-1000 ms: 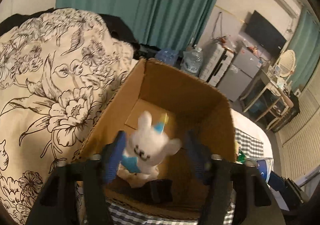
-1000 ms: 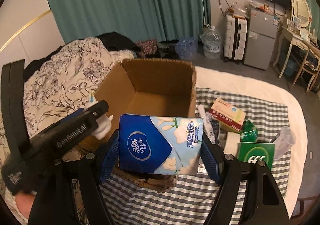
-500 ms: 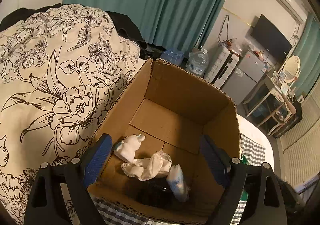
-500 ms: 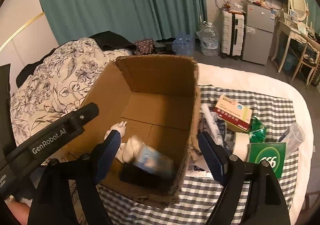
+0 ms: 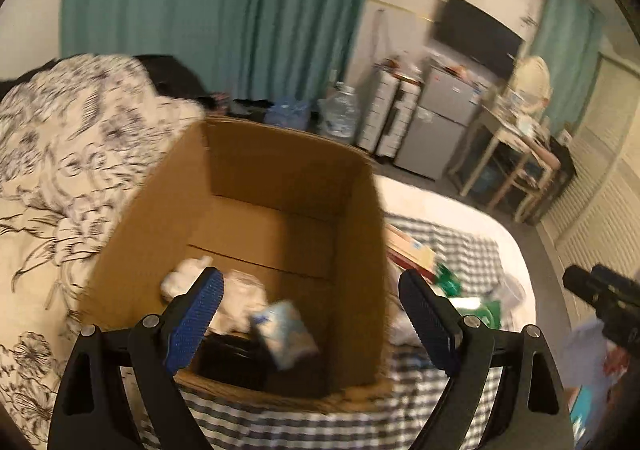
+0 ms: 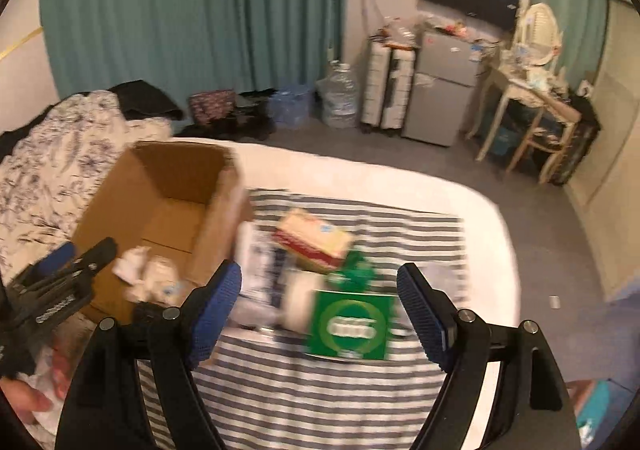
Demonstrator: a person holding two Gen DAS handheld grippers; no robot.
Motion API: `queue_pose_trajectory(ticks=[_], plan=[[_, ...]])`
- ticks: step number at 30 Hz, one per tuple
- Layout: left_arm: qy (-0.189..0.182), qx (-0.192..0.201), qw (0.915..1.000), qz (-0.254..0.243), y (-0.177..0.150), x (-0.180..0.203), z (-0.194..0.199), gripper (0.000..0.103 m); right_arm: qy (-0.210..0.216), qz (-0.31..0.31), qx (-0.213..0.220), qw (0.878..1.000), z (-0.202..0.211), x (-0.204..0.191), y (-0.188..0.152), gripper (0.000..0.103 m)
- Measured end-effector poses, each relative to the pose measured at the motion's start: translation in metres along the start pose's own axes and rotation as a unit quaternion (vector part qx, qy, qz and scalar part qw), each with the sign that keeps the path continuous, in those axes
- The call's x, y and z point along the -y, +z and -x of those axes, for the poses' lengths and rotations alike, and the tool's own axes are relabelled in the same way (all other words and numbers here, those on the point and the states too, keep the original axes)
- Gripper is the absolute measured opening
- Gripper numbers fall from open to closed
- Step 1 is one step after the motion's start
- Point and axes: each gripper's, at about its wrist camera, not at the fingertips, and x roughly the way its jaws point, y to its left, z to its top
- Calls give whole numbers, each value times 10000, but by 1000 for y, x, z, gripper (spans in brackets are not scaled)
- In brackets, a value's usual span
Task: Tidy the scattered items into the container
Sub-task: 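Move both tools back out of the box toward the remaining items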
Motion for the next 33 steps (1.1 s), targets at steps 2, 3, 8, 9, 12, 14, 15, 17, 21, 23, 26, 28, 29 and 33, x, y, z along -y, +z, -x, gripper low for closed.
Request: queue_pose_trajectory(ticks=[2,3,8,9,12,14,15,17,21,23,26,28,29,33], plan=[[-121,-11,9996,-252,-11,19,-2,92,-34,-169,3,9999,3,18,-13,84],[-197,-2,9991,-387,-19,32,-2,92,-59,-270,-6,9996,3,28,-21,85],[-491,-174,9947,-886,-50,82,-10,92,-163,-707,-299,9969,-21,70,-45,85],[-561,-207,9936,-956,-56,91,-12,92,-127,-771,-316,9964,-24,75,-47,85],[-701,-339,9914,-1055,-70,112,-23,92,-47,-910,-277,9955,-31,90,-47,85],[-715,-445,9911,-1032,-77,122,-33,92,37,-988,-244,9948,-35,98,-51,85],[-723,-517,9911,-989,-80,128,-40,92,88,-1051,-241,9941,-39,104,-54,85],[-749,-655,9912,-871,-84,135,-51,92,112,-1174,-280,9926,-47,113,-58,85],[-837,-777,9911,-684,-90,149,-70,92,210,-1456,-372,9884,-63,135,-67,85],[-911,-776,9905,-678,-91,156,-77,92,261,-1572,-397,9864,-69,144,-69,85],[-961,-808,9898,-677,-93,166,-87,92,333,-1741,-400,9834,-79,156,-73,85],[-837,-798,9912,-644,-92,172,-95,92,387,-1844,-404,9813,-86,164,-76,85],[-799,-775,9919,-607,-91,175,-98,92,405,-1894,-419,9802,-89,167,-77,85],[-608,-760,9925,-746,-93,185,-111,92,515,-2056,-419,9764,-97,178,-81,85]])
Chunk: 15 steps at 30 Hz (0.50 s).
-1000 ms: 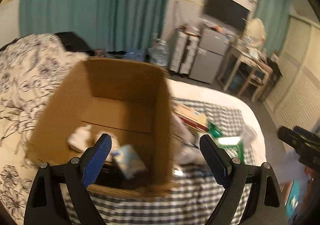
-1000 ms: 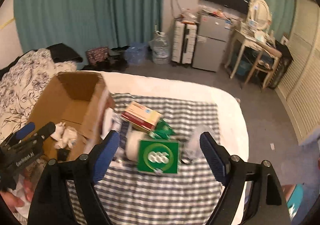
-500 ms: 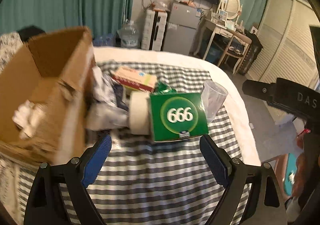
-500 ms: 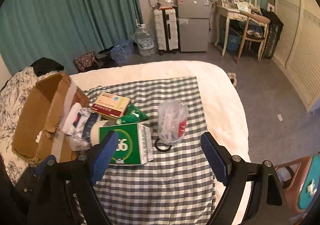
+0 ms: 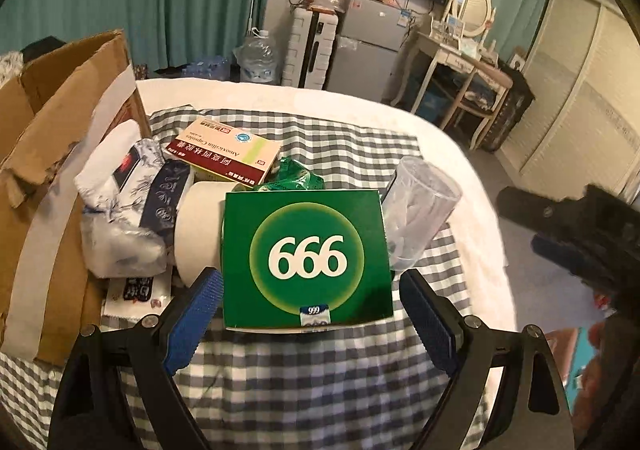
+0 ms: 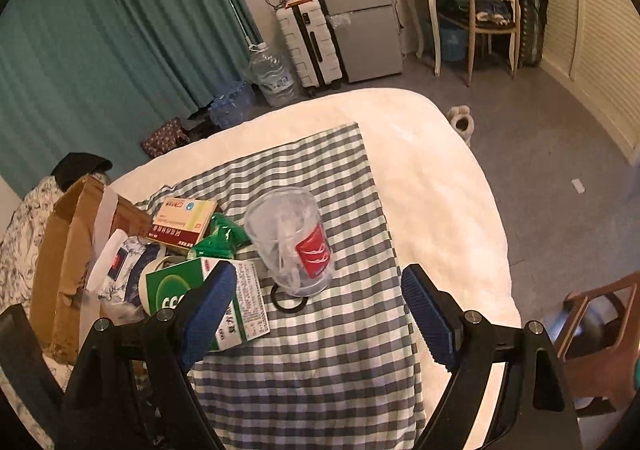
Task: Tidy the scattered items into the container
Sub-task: 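Move both tools back out of the box toward the remaining items, then grasp the green medicine box with left tool while right tool grasps the clear cup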
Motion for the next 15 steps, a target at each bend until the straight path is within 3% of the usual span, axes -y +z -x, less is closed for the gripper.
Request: queue_pose_trajectory(ticks=[8,15], plan=[[252,74,9993,-264,-2,8,-7,98,83,-241,8,9997,-15,18,6,85],[313,123,9987,-375,-8,10,-8,101,18,57,19,10000,-32,8,9,85]])
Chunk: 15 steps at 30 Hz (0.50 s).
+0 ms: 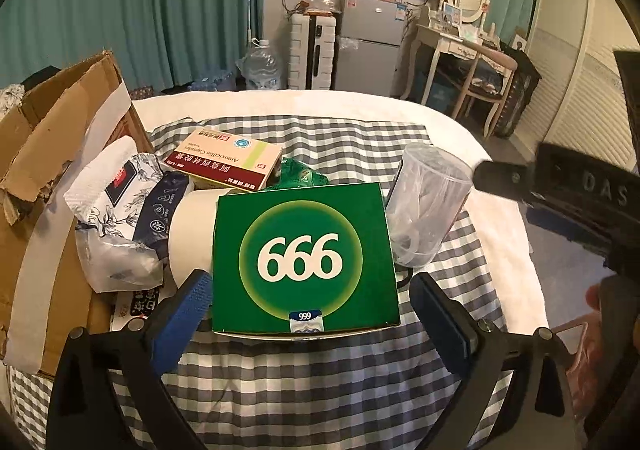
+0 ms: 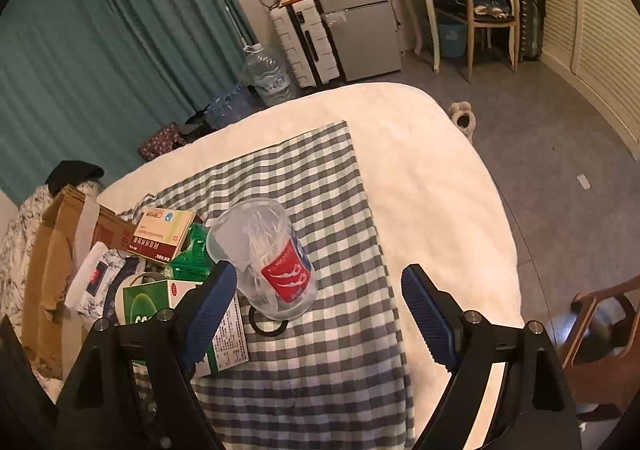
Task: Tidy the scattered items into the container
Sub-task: 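Grasp the green medicine box with left tool while right tool grasps the clear cup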
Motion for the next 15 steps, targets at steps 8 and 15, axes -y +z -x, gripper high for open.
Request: queue_pose_trajectory(ticks=[8,15], plan=[[-117,22,9994,312,-4,-10,6,102,118,309,24,9995,-18,-31,6,85],[-218,-104,9985,482,-7,-16,-3,102,-145,488,-187,9985,-46,-40,0,85]])
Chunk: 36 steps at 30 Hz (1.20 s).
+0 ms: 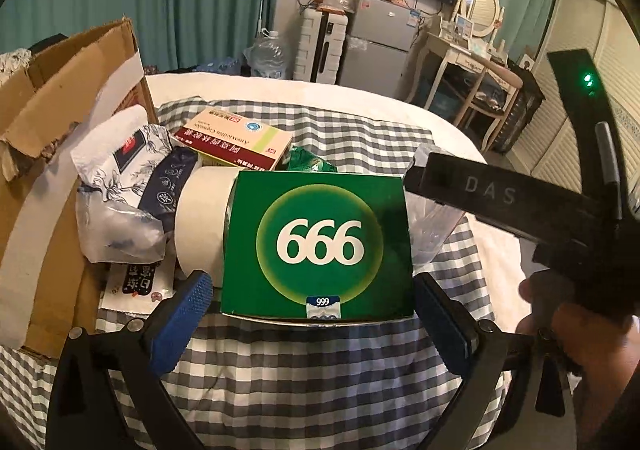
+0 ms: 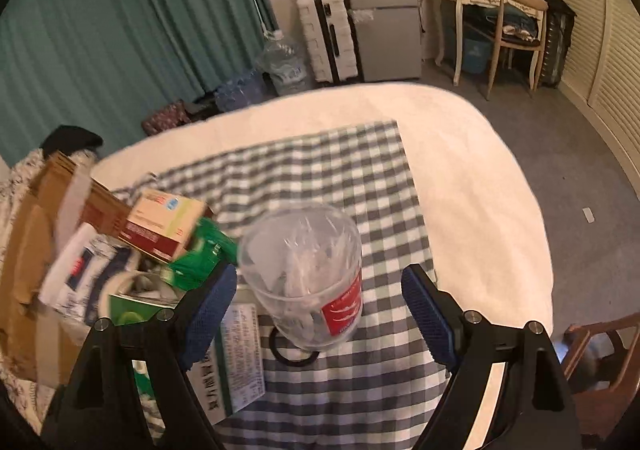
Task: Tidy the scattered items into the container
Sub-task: 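Grasp the green medicine box with left tool while right tool grasps the clear cup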
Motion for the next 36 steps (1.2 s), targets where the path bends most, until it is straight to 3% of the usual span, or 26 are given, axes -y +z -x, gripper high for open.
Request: queue_pose_trajectory(ticks=[5,7,11,18,21,27,36], plan=[[-68,-26,10000,18,-1,-1,-6,102,-35,-35,11,10000,-9,5,-2,83],[-47,-54,10000,-9,-1,-1,-8,102,112,-57,10,9999,-11,7,-2,68],[-9,-71,10000,-23,-2,2,-12,102,187,-42,0,9998,-11,7,-3,63],[-44,91,9999,-108,-1,4,-13,102,61,128,78,9999,-6,2,-6,63],[-16,180,9994,-289,-2,6,-11,93,-7,84,96,9999,1,5,-4,63],[-190,137,9995,-205,-3,0,-4,93,-14,-6,213,9998,19,12,-1,63],[-22,279,9992,-280,-5,0,43,93,-36,-42,274,9996,46,20,-14,63]])
